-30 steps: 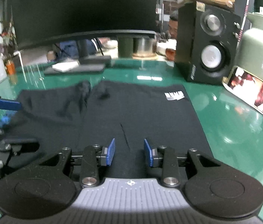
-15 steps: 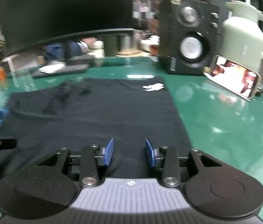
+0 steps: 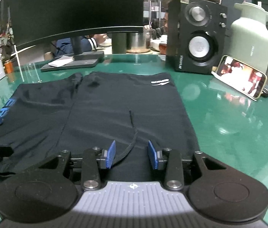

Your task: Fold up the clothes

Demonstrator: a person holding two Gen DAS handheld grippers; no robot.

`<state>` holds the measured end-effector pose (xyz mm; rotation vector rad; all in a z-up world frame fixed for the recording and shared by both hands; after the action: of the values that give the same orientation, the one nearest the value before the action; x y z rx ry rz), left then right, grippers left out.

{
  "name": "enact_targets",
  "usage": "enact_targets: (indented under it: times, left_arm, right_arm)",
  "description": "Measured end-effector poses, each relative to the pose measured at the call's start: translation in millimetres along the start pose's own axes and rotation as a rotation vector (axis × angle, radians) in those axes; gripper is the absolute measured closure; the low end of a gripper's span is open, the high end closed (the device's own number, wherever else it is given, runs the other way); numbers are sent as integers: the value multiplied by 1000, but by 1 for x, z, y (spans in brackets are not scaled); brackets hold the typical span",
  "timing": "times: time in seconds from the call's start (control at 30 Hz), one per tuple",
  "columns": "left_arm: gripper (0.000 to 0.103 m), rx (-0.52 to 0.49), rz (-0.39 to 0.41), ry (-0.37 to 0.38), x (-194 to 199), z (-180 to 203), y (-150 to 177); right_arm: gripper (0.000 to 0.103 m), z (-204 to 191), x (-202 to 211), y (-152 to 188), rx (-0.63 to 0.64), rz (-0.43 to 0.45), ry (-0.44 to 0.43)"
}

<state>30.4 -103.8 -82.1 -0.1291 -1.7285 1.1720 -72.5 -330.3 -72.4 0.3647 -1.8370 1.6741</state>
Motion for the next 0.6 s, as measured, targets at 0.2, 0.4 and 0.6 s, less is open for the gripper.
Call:
enact_targets:
  times: [0.2, 0.4, 0.6]
  left_arm:
    - [0, 12, 0, 6, 1, -5, 3]
    - [0, 8, 1, 11, -1, -4, 2]
    - [0, 8, 3, 12, -2, -4, 2]
  right_arm:
    - [67, 7, -1, 1, -6, 4, 13]
    - [66, 8, -1, 2, -6, 6, 17]
    - [66, 8, -2, 2, -6, 8, 17]
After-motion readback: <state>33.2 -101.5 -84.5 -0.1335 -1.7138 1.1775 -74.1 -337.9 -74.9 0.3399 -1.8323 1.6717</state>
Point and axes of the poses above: each gripper's, at about its wrist camera, not at the fingertips, and x roughly against the way its jaws point, z to its right, y to its underside, the point moved 8 cm from there along -x, roughly the way its jaws point, and after that the axes turned 2 degrees about z, right-handed, at the moved point
